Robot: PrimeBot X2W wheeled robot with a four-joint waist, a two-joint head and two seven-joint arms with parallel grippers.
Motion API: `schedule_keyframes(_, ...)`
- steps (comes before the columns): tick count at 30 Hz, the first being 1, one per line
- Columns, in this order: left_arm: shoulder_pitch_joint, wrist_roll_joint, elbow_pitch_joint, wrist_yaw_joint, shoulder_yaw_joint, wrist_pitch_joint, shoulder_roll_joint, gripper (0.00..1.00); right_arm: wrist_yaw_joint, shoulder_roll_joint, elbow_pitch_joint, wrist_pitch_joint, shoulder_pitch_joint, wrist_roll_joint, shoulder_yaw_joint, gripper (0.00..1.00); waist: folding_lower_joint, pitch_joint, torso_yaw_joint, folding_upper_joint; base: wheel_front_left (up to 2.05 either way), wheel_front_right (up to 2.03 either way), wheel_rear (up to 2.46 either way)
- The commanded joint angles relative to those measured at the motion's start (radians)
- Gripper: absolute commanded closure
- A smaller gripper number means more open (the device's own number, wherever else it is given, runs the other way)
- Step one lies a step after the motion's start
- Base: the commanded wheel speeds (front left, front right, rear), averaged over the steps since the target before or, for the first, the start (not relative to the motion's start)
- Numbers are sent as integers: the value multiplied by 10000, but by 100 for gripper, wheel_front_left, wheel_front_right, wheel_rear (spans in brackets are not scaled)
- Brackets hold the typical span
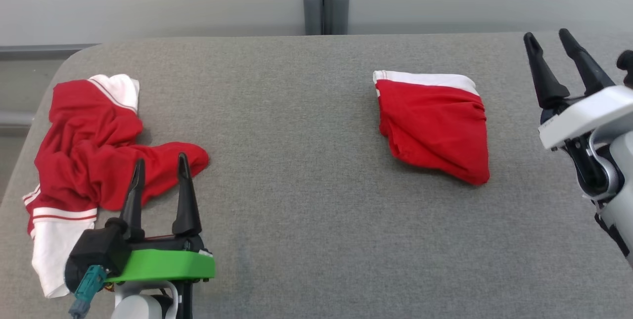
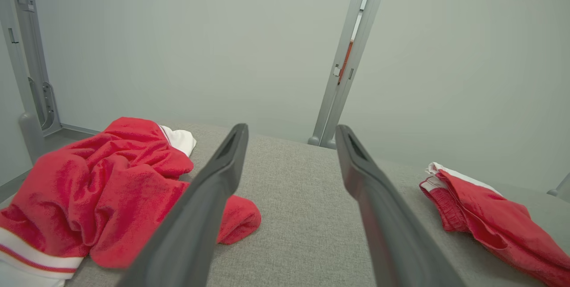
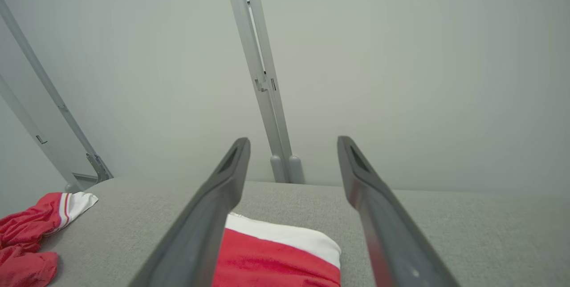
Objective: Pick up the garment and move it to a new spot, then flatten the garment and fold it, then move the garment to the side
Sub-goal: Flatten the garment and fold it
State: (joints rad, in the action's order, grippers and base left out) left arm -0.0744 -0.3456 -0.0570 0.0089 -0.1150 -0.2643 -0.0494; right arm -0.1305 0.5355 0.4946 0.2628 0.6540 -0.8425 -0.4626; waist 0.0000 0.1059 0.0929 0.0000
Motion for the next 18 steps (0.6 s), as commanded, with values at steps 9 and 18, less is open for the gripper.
schedule_keyframes(9,439,1046,411,-287,453,-1,-22,0,-5,-1550,-2463,25,-3636,3387,3339,0,0,-316,-676,0,0,0,0)
schedule_keyframes(18,1158,1653,212,-501,586,-1,-21,0,-5,-2872,-3367,27,-5847,4828,4425,0,0,-891,-818,0,0,0,0)
